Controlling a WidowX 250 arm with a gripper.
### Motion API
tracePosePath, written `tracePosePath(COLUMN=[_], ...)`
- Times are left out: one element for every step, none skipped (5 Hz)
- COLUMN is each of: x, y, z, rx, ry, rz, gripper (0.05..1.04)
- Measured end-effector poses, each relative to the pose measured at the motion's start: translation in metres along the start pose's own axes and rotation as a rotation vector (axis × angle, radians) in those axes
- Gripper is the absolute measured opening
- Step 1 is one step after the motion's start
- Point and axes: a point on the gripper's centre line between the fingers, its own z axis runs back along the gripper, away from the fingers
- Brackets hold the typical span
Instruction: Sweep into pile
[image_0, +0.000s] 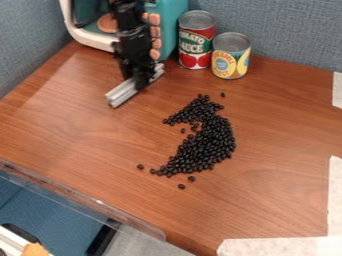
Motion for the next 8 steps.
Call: tracePosePath(x=[-0.024,-0.042,-0.040,-0.037,-0.034,-0.031,-0.028,-0.027], y=[-0.006,-0.010,-0.022,-0.053,-0.080,-0.102,-0.121,-0.131], z=[0.002,0.004,0.004,0.006,0.009,0.012,0.012,0.013], rx=[0.044,0.047,0.008,-0.086,-0.160,-0.195,-0.196,-0.186], ry=[-0.010,-0.016,-0.017,0.042,0.080,0.100,0.113,0.089], rz=[-0.040,-0.033,-0.012,0.012,0.032,0.045,0.036,0.016], gripper=[0.368,0.368,0.368,0.368,0.368,0.368,0.368,0.368])
